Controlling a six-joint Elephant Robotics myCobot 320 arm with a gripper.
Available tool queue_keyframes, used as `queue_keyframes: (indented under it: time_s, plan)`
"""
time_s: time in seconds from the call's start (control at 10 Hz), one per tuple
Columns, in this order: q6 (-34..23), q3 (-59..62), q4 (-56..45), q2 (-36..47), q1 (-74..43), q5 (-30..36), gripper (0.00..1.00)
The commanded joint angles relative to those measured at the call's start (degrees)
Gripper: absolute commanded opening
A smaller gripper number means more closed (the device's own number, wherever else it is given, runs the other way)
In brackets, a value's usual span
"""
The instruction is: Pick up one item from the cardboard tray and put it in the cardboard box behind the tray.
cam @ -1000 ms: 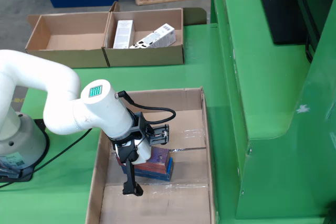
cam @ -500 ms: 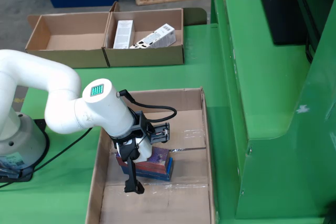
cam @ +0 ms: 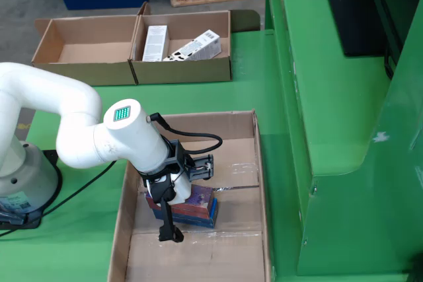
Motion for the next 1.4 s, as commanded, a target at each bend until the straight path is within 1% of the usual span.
queue_keyframes:
  time_s: [0.0, 0.5, 1.3]
  plan:
    - [0.3, 1.3, 0.8, 1.2, -0.3, -0.2, 0.50]
    - [0.3, 1.3, 0.8, 1.2, -0.3, -0.2, 0.00]
    - [0.3, 1.3, 0.8, 1.2, -0.3, -0.2, 0.00]
